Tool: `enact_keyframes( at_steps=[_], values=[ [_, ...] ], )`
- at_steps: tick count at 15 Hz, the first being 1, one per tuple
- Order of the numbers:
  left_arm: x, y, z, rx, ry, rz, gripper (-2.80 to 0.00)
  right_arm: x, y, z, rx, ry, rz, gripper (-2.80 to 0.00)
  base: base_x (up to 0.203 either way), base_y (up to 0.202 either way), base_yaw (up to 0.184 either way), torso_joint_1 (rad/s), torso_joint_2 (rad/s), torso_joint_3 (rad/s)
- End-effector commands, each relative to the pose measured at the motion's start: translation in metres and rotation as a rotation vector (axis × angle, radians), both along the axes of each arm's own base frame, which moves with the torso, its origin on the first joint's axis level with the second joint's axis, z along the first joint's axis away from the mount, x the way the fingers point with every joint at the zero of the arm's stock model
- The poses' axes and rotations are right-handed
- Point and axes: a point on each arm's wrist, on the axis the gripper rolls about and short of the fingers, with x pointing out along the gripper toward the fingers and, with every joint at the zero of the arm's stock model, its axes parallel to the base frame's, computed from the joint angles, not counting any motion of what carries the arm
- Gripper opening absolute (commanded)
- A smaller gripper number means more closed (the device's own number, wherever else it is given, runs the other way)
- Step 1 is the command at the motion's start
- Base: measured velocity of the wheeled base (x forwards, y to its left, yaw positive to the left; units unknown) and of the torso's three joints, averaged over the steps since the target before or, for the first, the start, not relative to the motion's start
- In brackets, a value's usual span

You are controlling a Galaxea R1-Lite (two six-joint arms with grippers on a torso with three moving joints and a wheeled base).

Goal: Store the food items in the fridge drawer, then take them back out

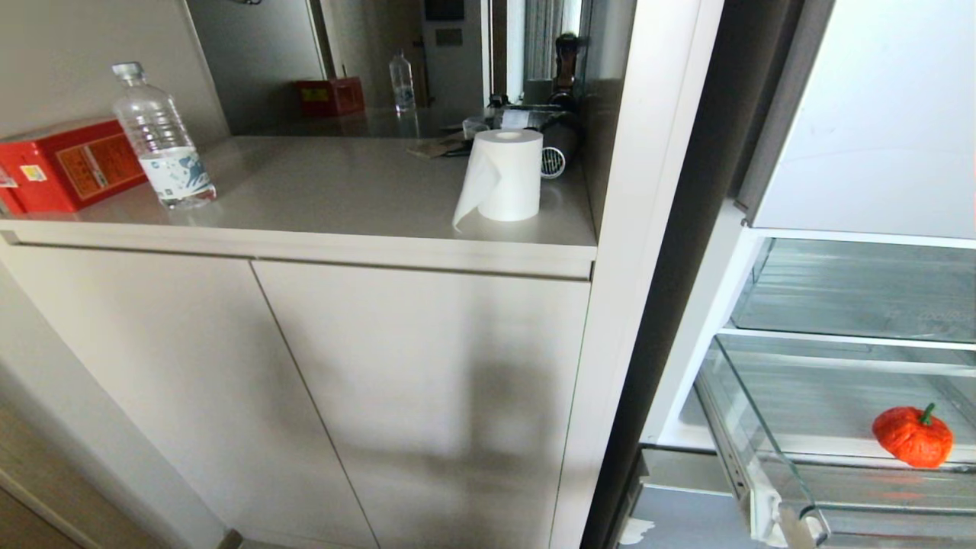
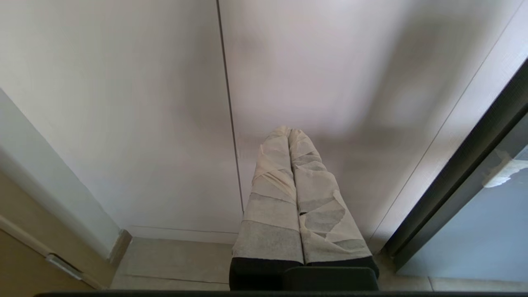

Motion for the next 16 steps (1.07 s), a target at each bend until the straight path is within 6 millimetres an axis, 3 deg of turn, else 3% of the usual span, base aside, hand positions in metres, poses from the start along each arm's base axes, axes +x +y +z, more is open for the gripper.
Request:
enact_keyframes(
  at_steps=[1,13,16],
  values=[
    [-0.0001,0.0000,0.0001,0.000,0.000,0.000,-2.80,-0.0002,0.0001,0.0006,-0.004,-0.009,0.003,-2.80,0.000,0.000,0.000,0.000,0.00,0.000],
    [0.0000,0.0000,-0.0002,0.000,0.001,0.000,-2.80,-0.0002,0.0000,0.0006,0.008,-0.008,-0.002,-2.80,0.000,0.000,0.000,0.000,0.00,0.000],
    [-0.0001,0.0000,0.0001,0.000,0.000,0.000,-2.80,-0.0002,0.0000,0.0006,0.010,-0.008,-0.001,-2.80,0.001,0.006,-0.136,0.002,0.00,0.003]
  ],
)
